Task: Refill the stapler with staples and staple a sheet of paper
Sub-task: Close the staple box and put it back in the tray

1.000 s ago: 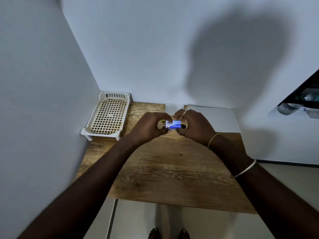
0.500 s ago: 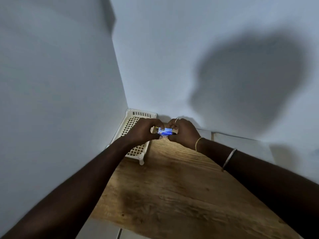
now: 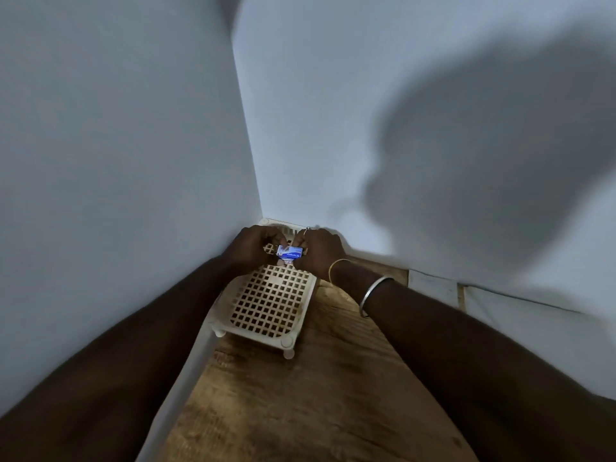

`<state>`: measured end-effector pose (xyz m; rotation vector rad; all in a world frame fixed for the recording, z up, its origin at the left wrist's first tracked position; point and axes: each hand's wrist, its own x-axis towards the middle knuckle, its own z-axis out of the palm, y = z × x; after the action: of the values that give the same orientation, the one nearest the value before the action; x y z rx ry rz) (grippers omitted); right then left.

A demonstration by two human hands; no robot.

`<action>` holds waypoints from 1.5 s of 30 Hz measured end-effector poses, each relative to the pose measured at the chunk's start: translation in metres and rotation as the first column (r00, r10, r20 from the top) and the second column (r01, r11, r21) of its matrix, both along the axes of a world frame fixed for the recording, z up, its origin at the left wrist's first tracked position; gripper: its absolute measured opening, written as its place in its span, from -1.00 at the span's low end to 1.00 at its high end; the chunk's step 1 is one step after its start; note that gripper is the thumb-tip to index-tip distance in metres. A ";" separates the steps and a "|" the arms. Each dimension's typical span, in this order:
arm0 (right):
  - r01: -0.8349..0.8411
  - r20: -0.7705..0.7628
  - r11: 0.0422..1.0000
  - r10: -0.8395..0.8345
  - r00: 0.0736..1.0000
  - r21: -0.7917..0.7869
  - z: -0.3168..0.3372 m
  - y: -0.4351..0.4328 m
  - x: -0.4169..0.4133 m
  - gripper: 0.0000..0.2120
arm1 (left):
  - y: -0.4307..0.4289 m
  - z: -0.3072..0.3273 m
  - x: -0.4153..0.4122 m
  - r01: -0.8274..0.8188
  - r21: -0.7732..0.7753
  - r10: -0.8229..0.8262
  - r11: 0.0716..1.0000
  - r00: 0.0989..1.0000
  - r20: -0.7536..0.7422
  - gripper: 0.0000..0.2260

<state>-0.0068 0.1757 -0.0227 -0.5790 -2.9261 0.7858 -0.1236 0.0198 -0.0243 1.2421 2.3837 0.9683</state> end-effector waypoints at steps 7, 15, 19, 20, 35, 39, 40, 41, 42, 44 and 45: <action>0.044 -0.027 0.998 -0.042 0.999 0.045 -0.021 0.002 -0.003 -0.67 | 0.008 -0.016 -0.005 0.020 -0.018 -0.021 1.000 0.999 -0.038 -0.73; 0.068 -0.091 0.998 -0.069 0.993 -0.014 -0.009 -0.004 0.006 -0.70 | 0.003 -0.002 0.003 0.033 0.005 -0.033 0.999 0.996 -0.084 -0.72; 0.066 -0.125 0.994 -0.076 0.989 -0.085 -0.001 -0.020 0.023 -0.67 | -0.017 0.009 0.022 0.013 0.018 -0.011 1.000 0.994 -0.106 -0.73; 0.060 -0.126 0.993 -0.073 0.989 -0.101 -0.002 -0.026 0.029 -0.67 | -0.024 0.009 0.028 0.011 0.003 -0.011 1.000 0.994 -0.106 -0.73; 0.097 -0.032 0.995 -0.099 0.995 -0.035 -0.035 -0.059 0.047 -0.57 | -0.046 -0.014 0.054 0.016 -0.145 -0.034 0.989 0.992 -0.124 -0.67; 0.068 -0.011 0.998 -0.068 0.998 0.005 -0.038 -0.059 0.048 -0.60 | -0.047 -0.018 0.056 0.016 -0.144 -0.033 0.990 0.992 -0.119 -0.67; 0.062 -0.008 0.998 -0.062 0.998 0.016 -0.038 -0.058 0.048 -0.61 | -0.047 -0.019 0.056 0.012 -0.143 -0.029 0.990 0.993 -0.118 -0.67; 0.057 -0.002 0.998 -0.057 0.998 0.025 -0.038 -0.058 0.047 -0.61 | -0.048 -0.019 0.057 0.008 -0.147 -0.025 0.989 0.993 -0.113 -0.66; 0.051 0.007 0.998 -0.051 0.999 0.036 -0.038 -0.059 0.047 -0.61 | -0.048 -0.019 0.056 0.004 -0.152 -0.020 0.988 0.994 -0.108 -0.66; 0.030 0.035 0.998 -0.032 0.999 0.063 -0.035 -0.059 0.046 -0.59 | -0.049 -0.018 0.056 -0.001 -0.157 -0.015 0.988 0.995 -0.102 -0.64; 0.017 0.050 0.997 -0.021 0.999 0.070 -0.034 -0.059 0.045 -0.56 | -0.049 -0.017 0.056 -0.004 -0.160 -0.011 0.987 0.996 -0.092 -0.63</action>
<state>0.0384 0.1170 -0.0565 -0.6292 -2.9757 0.6738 -0.0678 -0.0295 -0.0415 1.2561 2.4734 0.7161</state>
